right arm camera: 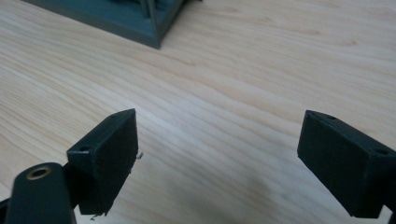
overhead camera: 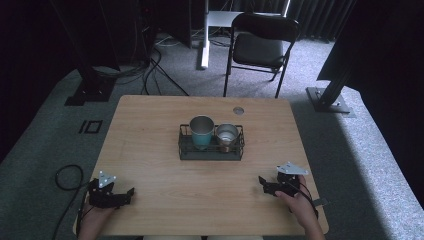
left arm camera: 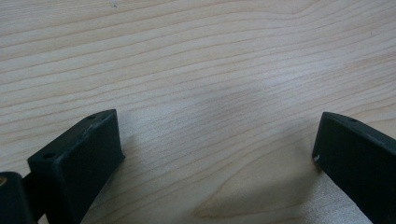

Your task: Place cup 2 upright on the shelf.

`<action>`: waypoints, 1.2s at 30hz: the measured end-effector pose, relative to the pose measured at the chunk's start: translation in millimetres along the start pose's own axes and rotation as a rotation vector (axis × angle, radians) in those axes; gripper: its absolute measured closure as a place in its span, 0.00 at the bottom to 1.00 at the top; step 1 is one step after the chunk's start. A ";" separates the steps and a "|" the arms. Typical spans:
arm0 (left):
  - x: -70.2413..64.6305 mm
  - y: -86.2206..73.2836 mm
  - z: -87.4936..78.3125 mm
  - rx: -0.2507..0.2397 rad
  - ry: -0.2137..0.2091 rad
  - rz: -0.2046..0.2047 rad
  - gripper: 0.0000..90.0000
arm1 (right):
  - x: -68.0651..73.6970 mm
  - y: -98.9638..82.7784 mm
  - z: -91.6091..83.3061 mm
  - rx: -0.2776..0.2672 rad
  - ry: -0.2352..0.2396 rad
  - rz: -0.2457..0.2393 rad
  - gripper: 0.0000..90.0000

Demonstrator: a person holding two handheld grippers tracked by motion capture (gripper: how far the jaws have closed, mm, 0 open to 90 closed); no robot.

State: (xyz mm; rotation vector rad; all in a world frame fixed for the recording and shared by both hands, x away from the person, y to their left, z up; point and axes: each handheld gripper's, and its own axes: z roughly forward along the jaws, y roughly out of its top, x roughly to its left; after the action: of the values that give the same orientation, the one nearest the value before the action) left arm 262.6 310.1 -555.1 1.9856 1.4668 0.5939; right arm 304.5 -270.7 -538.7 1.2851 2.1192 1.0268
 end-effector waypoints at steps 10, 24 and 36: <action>0.0 0.0 0.0 0.000 0.000 0.000 0.02 | -6.3 -16.4 -3.8 0.042 -0.047 0.017 0.14; 0.0 0.0 0.0 0.000 0.000 0.000 0.02 | -16.4 -26.2 -6.2 0.096 -0.135 0.090 0.13; 0.0 0.0 0.0 0.000 0.000 0.001 0.02 | -25.0 -29.4 -8.1 0.093 -0.198 0.183 0.13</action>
State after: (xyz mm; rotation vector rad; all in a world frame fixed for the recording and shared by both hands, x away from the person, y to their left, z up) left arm 262.5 310.1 -555.2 1.9860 1.4663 0.5944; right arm 294.3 -304.3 -556.8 1.5807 1.9483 0.8409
